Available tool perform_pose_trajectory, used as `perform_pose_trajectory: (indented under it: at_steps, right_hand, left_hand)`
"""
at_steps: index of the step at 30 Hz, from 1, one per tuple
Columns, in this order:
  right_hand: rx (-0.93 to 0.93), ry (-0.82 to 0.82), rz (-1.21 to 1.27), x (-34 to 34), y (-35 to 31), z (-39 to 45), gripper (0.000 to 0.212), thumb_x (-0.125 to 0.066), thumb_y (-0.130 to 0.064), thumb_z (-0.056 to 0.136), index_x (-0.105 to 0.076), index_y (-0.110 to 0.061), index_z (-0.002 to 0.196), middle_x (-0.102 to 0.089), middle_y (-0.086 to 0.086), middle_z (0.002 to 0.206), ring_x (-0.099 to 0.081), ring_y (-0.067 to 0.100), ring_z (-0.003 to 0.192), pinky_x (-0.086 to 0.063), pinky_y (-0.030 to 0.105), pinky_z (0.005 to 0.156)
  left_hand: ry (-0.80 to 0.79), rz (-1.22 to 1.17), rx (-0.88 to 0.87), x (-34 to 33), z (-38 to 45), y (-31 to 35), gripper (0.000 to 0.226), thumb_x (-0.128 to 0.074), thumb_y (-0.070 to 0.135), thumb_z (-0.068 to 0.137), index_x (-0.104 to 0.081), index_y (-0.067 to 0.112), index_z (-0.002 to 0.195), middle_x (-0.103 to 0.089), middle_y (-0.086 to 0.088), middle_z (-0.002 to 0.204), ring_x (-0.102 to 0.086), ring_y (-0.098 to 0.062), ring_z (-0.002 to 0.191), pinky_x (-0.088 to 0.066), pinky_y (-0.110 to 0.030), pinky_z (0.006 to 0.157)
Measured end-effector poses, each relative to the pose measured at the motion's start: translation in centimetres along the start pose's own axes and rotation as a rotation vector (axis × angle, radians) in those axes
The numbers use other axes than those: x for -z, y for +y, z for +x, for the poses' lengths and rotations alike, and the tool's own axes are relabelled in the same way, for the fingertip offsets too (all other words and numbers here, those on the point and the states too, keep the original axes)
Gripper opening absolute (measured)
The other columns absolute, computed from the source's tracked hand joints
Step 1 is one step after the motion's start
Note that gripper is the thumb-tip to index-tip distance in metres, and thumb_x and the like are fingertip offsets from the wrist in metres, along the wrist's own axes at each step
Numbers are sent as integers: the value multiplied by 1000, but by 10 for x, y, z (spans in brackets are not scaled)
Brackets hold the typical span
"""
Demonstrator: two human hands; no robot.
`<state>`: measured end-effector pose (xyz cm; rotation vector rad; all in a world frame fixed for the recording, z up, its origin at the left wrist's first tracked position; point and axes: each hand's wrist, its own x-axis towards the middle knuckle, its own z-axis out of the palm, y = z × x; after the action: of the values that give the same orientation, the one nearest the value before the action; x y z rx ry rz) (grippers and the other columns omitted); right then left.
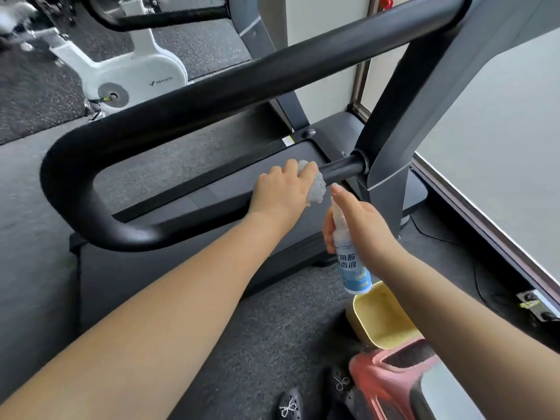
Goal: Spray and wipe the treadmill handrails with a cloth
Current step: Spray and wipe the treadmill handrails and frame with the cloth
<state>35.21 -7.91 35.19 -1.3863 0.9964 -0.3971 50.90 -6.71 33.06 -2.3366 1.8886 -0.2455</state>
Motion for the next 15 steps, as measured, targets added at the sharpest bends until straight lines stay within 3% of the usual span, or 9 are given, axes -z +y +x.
perform_pose_trajectory:
  at_steps: [5, 9, 12, 15]
  right_hand:
    - [12, -31, 40, 0, -2, 12, 64, -40, -52, 96, -50, -5, 55, -57, 14, 52, -51, 22, 47, -46, 26, 54]
    - [9, -39, 71, 6, -5, 21, 62, -41, -52, 96, -50, -6, 55, -57, 14, 58, -52, 22, 46, -47, 24, 51]
    - [4, -23, 77, 17, -3, 24, 62, -41, -52, 96, -50, -6, 56, -57, 15, 59, -52, 22, 47, -47, 25, 51]
    - [-22, -4, 93, 29, 3, 26, 61, -42, -53, 95, -51, -8, 56, -58, 12, 57, -53, 23, 48, -47, 27, 54]
  left_hand:
    - [-2, -116, 131, 5, -54, -57, 71, -51, 67, 78, -36, 31, 137, -56, -3, 116, -57, -29, 98, -47, -39, 68]
    - [-10, -43, 280, 9, -99, -94, 73, -50, 75, 69, -48, 27, 124, -61, -4, 107, -60, -31, 90, -49, -41, 69]
    - [-27, -15, 290, 7, -88, -80, 74, -46, 76, 68, -55, 19, 114, -62, -8, 98, -61, -33, 82, -49, -40, 64]
    - [-34, -36, 206, 10, -44, -40, 72, -44, 77, 69, -51, 19, 112, -59, -7, 102, -60, -31, 85, -47, -38, 64]
